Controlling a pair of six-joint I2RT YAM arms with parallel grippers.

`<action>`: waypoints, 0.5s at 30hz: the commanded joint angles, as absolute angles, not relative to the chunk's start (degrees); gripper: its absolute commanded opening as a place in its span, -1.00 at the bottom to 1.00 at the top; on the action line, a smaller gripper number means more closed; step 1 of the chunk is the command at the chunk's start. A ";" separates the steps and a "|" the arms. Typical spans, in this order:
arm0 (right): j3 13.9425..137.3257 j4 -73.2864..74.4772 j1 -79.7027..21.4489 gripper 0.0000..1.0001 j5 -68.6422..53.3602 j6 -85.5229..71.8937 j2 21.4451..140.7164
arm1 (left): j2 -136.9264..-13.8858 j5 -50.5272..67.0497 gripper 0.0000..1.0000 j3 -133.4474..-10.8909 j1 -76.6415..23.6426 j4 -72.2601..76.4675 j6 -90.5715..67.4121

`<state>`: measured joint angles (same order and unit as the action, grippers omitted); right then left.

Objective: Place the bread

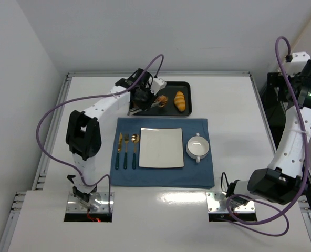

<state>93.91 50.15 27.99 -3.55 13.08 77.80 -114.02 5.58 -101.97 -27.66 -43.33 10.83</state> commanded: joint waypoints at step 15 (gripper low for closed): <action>98.96 49.48 27.86 1.00 -4.83 12.66 82.79 | -83.42 11.69 -1.00 -78.94 -31.10 -52.21 22.32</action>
<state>95.96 50.28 27.99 -3.66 13.08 81.62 -84.84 9.65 -82.43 -28.91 -49.41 19.55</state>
